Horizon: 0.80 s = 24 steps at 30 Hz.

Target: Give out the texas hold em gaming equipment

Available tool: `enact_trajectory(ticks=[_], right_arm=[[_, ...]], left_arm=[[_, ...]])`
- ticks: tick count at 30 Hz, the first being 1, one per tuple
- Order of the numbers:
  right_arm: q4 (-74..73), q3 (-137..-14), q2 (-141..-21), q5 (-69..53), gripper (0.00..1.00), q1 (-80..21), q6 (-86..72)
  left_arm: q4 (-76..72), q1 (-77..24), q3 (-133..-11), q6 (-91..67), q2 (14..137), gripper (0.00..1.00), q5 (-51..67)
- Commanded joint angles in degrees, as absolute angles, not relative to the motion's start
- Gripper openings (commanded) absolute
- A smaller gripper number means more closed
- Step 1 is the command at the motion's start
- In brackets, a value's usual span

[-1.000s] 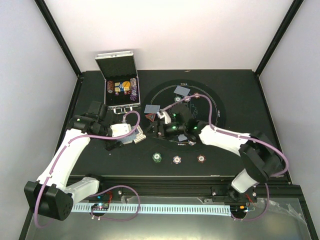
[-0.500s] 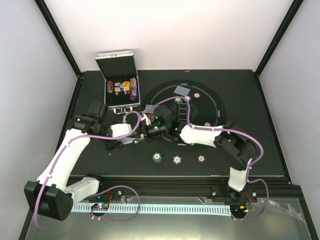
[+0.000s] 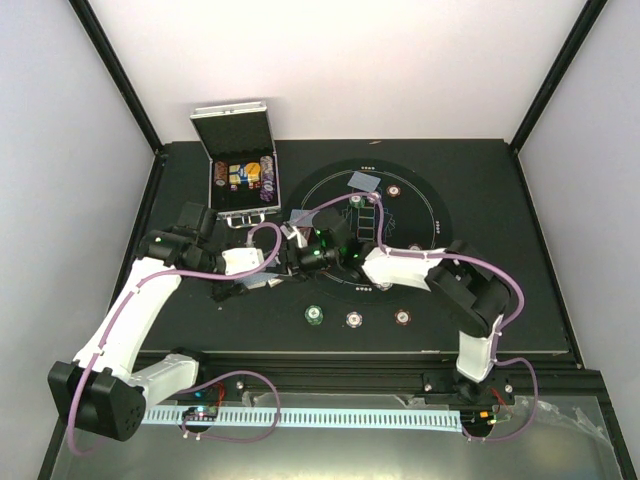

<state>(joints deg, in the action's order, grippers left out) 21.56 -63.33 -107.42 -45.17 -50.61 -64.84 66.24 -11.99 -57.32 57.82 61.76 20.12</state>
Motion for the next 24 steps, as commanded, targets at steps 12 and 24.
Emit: enact_trajectory(ticks=[12,24], right_arm=[[21.6,-57.4,-101.5,-44.4,0.27,-48.0,-64.0],[17.4,-56.1,-96.6,-44.0,0.04,-44.8,-61.4]], left_arm=[[66.4,-12.2,-59.8,57.6,60.9,0.02,20.5],[66.3,-12.2,-59.5,57.5,60.8,0.02,20.0]])
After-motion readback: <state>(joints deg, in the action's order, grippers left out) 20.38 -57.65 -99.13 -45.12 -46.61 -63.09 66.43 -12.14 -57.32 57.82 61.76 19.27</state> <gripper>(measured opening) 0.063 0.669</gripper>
